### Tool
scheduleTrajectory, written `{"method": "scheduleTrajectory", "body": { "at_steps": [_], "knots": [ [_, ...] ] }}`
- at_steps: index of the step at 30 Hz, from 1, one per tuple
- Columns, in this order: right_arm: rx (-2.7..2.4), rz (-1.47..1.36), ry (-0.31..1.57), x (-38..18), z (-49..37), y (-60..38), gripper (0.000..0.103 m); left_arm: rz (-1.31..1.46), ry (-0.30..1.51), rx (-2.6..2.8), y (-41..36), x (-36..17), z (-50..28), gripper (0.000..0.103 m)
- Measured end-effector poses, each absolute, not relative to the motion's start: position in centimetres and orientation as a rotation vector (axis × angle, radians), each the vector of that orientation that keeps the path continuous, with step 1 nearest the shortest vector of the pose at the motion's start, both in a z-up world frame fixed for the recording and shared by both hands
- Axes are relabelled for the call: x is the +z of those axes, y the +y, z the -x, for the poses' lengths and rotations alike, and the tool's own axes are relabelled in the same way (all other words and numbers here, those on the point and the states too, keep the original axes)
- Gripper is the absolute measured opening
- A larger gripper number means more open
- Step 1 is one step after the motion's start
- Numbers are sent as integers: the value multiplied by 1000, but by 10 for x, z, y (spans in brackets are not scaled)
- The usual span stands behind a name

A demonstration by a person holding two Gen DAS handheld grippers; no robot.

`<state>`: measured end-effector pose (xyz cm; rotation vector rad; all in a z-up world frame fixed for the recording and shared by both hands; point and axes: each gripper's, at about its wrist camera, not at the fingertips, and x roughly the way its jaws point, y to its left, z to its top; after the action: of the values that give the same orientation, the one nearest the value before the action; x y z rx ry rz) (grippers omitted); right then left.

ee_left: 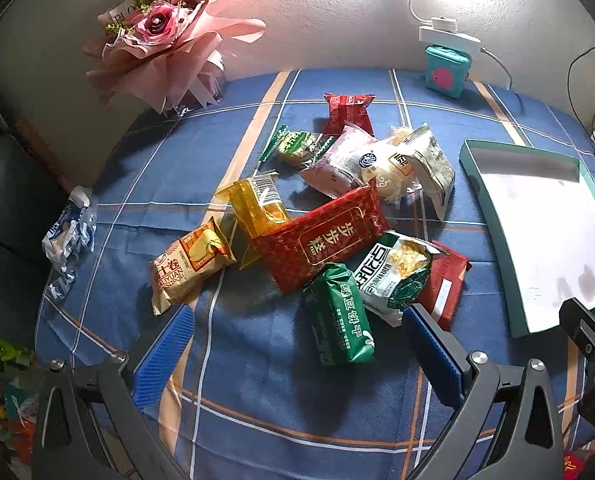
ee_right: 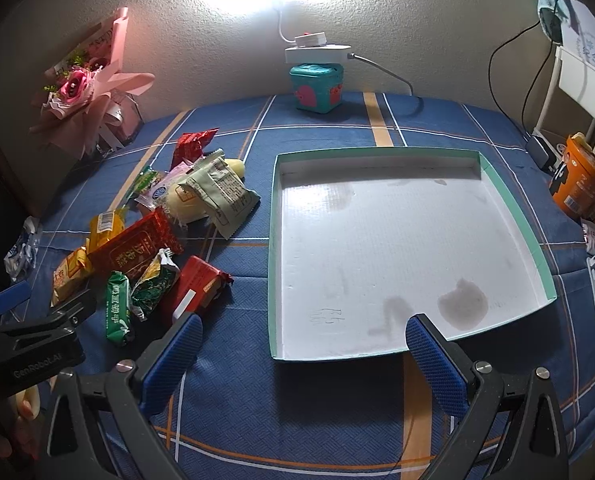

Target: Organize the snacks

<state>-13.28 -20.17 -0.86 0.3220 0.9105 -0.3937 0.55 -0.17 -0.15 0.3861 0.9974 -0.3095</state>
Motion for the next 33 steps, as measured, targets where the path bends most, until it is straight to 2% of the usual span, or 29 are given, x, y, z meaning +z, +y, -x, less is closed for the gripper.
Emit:
{"method": "scheduleTrajectory", "body": {
  "at_steps": [33],
  "knots": [
    [-394,-322,912,-9,132,-200,103,-363,1011,-311,3,-2,-10,103]
  ]
}}
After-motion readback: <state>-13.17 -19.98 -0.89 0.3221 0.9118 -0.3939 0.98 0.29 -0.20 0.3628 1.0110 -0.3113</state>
